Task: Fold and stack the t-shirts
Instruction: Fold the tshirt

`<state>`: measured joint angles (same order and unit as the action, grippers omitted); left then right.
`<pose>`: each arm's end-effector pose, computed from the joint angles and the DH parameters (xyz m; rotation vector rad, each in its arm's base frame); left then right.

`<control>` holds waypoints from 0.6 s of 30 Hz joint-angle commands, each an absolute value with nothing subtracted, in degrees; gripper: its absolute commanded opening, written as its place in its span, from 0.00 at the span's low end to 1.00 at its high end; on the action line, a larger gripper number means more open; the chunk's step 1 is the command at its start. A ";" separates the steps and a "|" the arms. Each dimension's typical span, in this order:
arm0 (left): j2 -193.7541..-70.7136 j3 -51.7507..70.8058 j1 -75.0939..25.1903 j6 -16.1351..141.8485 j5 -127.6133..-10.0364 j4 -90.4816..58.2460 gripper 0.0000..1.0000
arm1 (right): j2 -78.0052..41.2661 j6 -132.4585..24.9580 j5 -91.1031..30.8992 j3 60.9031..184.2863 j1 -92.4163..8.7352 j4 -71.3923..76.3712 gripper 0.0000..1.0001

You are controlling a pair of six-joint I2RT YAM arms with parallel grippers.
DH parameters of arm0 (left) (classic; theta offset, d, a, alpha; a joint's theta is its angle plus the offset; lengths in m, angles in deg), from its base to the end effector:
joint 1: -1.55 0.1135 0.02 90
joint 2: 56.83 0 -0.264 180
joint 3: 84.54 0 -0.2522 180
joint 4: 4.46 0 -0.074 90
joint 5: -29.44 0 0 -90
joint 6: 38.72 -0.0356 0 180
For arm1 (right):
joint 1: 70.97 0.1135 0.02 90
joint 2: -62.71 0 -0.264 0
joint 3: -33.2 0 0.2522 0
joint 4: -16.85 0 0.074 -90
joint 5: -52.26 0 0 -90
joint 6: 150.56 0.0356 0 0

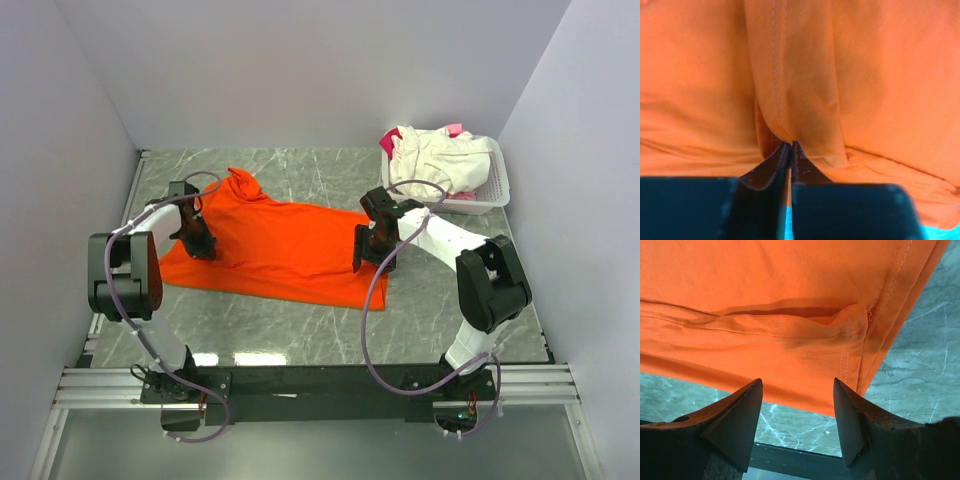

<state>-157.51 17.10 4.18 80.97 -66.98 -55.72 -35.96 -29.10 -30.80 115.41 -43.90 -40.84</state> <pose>0.3330 0.0113 0.1722 -0.7787 2.7711 -0.2541 0.2932 0.1547 0.1978 0.0878 2.9371 0.3554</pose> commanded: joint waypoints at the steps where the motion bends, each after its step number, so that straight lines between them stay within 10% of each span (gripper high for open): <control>1: -158.69 14.20 3.31 80.90 -68.39 -54.96 0.04 | -35.46 -28.49 -31.41 116.48 -43.99 -40.68 0.65; 18: -166.33 1.81 -0.21 79.58 -69.44 -58.65 0.01 | -36.08 -28.22 -32.47 116.57 -43.99 -41.65 0.65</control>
<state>-165.01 4.88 0.77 80.64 -67.70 -57.33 -35.96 -28.47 -31.24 115.38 -43.92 -41.10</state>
